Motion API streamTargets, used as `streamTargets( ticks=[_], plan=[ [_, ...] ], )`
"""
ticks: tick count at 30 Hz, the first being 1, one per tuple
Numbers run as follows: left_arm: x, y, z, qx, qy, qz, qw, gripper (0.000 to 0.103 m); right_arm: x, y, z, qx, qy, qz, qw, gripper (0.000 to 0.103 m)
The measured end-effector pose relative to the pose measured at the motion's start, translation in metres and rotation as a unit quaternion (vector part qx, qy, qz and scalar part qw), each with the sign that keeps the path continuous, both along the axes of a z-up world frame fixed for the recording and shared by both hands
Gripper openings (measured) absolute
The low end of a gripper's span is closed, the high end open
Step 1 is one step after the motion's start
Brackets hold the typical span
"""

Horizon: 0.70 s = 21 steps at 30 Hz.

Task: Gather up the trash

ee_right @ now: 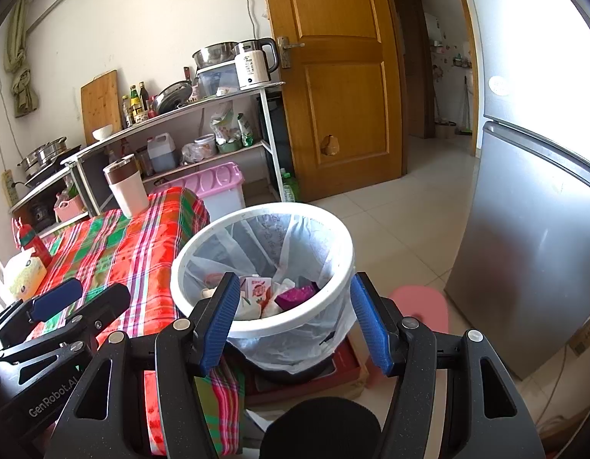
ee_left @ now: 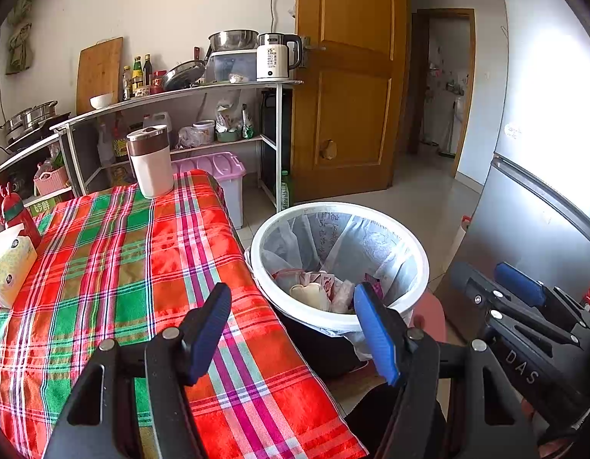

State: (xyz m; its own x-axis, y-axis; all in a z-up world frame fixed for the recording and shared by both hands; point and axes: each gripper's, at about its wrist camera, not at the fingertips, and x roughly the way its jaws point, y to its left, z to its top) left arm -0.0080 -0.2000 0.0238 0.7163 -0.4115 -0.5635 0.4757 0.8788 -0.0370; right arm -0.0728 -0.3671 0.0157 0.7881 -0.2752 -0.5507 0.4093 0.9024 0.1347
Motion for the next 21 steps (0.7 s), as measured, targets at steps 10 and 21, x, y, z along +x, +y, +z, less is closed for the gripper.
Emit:
streamTargets(
  ticks=[10,21],
  plan=[
    [0.0002,0.0013,0.0004,0.0,0.001,0.001,1.0,0.069,0.001,0.0008,0.001,0.0,0.001,0.002,1.0,0.061],
    [-0.0001,0.0017,0.0003,0.0,0.001,0.001,1.0,0.069,0.0012,0.0013,0.0021,0.001,0.0,0.002,1.0,0.061]
  ],
)
